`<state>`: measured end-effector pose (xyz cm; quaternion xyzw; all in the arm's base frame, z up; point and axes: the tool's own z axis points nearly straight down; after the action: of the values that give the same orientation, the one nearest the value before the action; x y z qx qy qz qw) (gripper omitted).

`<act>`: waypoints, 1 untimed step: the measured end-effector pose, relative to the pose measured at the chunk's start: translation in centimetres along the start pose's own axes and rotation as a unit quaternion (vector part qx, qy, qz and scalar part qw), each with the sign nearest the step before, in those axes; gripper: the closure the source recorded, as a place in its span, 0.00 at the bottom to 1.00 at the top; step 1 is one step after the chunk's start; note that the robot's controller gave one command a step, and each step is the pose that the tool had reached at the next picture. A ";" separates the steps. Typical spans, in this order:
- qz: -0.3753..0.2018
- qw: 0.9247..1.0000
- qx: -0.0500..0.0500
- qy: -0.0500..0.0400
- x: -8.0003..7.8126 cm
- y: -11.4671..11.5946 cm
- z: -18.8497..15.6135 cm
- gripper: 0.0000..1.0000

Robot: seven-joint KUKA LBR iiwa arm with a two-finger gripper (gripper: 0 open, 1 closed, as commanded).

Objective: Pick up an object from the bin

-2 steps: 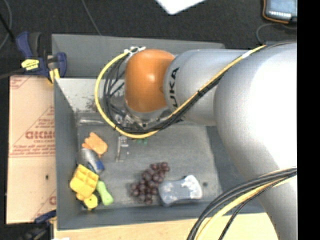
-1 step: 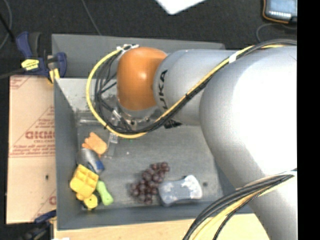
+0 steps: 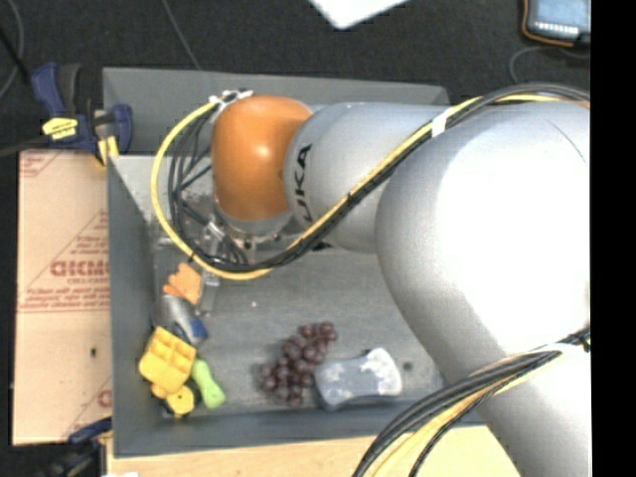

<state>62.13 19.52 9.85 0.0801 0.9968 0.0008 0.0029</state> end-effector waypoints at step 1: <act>0.100 0.995 -0.004 -0.002 2.4 1.7 2.4 1.00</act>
Offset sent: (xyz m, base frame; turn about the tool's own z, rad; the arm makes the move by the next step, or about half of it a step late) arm 0.0000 0.0000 0.0000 0.0000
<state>60.00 21.56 7.45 0.1791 0.9838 0.0053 0.0056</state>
